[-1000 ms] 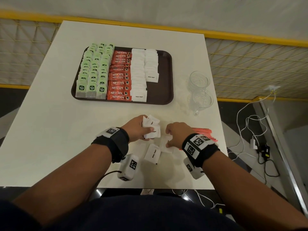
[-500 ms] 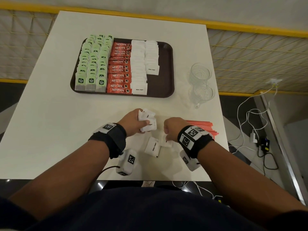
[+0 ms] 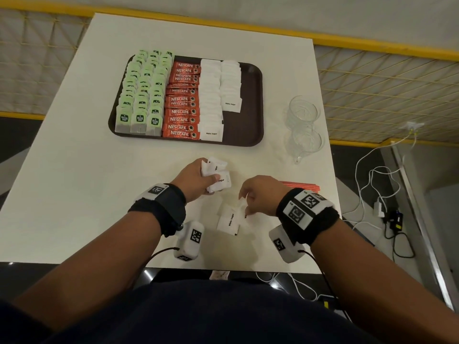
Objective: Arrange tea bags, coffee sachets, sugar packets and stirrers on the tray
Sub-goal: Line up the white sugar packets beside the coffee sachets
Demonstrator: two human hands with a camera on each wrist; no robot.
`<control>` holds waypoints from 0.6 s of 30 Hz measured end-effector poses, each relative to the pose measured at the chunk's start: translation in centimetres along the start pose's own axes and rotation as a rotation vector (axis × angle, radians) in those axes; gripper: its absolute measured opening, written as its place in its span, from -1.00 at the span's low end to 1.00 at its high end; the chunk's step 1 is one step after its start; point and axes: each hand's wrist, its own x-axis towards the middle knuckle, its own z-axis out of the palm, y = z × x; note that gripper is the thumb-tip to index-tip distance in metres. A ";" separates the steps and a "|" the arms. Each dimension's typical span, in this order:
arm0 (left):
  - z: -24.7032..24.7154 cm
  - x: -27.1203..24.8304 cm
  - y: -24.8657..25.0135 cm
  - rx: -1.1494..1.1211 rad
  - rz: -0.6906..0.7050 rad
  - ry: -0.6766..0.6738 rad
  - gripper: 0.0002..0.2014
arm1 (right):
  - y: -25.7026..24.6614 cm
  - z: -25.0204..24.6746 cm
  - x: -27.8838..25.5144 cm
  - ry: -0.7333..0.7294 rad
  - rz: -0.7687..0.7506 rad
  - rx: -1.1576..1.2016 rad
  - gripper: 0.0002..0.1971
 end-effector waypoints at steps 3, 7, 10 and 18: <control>0.0 -0.2 0.1 -0.003 0.001 -0.004 -0.78 | -1.3 0.9 0.0 -0.043 -0.049 0.006 -0.64; 0.1 -0.4 0.3 0.048 0.021 -0.017 -0.67 | -2.2 3.4 0.7 0.019 -0.037 0.017 -0.51; 0.0 -0.5 0.1 0.044 0.010 0.008 -0.71 | -2.2 4.3 1.0 0.049 -0.024 -0.021 -0.49; -0.1 -0.2 -0.4 0.005 -0.021 0.010 -0.71 | -2.5 4.3 1.2 0.052 -0.005 -0.123 -0.71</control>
